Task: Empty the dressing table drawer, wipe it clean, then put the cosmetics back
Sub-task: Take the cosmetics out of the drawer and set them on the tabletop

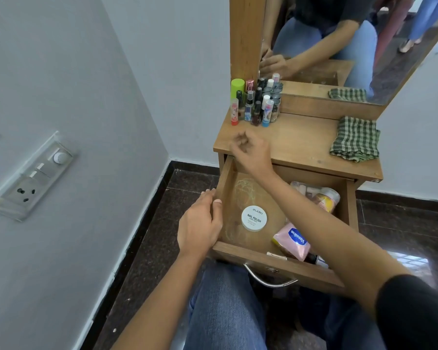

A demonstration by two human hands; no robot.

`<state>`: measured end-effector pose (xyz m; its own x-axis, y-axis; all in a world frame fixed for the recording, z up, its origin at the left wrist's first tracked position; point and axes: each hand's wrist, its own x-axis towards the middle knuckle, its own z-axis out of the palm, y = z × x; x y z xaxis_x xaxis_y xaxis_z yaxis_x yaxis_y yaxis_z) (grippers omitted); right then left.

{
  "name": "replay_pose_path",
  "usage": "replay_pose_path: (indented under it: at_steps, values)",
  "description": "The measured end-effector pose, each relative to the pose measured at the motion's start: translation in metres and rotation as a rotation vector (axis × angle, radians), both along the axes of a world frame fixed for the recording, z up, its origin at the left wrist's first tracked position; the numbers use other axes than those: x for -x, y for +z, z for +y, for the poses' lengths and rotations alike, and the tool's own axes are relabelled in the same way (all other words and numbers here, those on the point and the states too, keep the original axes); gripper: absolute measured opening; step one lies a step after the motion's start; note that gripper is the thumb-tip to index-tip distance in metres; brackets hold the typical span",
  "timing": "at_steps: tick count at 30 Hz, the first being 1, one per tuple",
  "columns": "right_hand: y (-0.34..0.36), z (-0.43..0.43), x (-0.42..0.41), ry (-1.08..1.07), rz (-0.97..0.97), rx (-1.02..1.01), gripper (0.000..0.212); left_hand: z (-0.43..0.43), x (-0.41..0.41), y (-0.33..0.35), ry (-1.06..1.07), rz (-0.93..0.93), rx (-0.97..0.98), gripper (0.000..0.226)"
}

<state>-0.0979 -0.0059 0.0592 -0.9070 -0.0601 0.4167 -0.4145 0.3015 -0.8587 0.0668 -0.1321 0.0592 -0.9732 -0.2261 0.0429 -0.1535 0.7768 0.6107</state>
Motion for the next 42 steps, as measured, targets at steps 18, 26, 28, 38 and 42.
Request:
replay_pose_path:
  at_steps: [18, 26, 28, 38, 42]
  values:
    - [-0.046, 0.018, -0.096, 0.857, -0.242, -0.672, 0.013, -0.001, 0.003, -0.005, 0.112, 0.033, -0.071, 0.042]
    - [0.006, 0.052, -0.044, 0.278, -0.079, -0.17, 0.006, 0.0, 0.002, -0.004, 0.117, 0.021, -0.082, 0.043]
    - [0.026, 0.053, -0.02, 0.025, -0.047, -0.098, 0.009, 0.0, 0.002, -0.005, 0.118, 0.011, -0.08, 0.043]
    - [0.022, 0.008, 0.047, -0.299, -0.16, -0.066, 0.006, 0.0, 0.003, -0.003, 0.114, -0.015, -0.047, 0.044]
    - [0.021, -0.001, 0.052, -0.331, -0.171, -0.091, 0.008, 0.0, 0.004, -0.004, 0.116, -0.011, -0.049, 0.044]
